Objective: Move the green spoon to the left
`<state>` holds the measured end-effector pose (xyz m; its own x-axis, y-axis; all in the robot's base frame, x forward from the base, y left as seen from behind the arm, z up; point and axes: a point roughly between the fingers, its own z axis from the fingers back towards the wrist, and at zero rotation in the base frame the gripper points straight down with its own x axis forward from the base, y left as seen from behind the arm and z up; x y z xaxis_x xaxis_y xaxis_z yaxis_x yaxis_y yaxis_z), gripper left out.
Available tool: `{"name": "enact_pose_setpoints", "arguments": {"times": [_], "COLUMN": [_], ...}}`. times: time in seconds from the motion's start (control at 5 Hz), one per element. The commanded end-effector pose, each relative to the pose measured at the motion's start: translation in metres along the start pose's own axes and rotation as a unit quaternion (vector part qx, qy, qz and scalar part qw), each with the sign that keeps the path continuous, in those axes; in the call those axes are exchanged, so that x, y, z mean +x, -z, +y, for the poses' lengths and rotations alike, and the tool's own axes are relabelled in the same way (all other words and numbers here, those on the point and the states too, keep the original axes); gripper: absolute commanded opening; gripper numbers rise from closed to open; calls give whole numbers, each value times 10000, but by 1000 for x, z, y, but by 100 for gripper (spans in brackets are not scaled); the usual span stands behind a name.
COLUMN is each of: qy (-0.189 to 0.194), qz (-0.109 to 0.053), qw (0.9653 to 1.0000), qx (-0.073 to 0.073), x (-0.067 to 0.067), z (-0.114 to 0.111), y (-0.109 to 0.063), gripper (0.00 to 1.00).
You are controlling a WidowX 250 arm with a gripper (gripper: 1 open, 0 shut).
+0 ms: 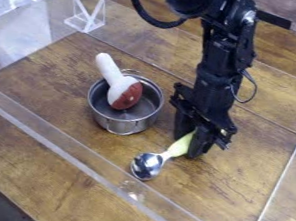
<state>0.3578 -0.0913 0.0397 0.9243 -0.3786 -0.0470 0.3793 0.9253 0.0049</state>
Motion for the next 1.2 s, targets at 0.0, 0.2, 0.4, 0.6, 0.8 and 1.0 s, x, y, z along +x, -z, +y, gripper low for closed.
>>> {"name": "enact_pose_setpoints", "arguments": {"times": [0.0, 0.2, 0.4, 0.6, 0.8, 1.0], "qy": [-57, -163, -292, -423, -506, -624], "qz": [-567, -642, -729, -849, -968, -914], "qw": [9983, 9976, 9964, 9946, 9926, 9926], "qx": [147, 213, 311, 427, 525, 508], "x": [1, -6, -9, -14, -27, -43], "z": [3, 4, -4, -11, -14, -20], "y": [-46, -57, -80, -106, -131, -127], "gripper": [0, 0, 0, 0, 0, 0]}}
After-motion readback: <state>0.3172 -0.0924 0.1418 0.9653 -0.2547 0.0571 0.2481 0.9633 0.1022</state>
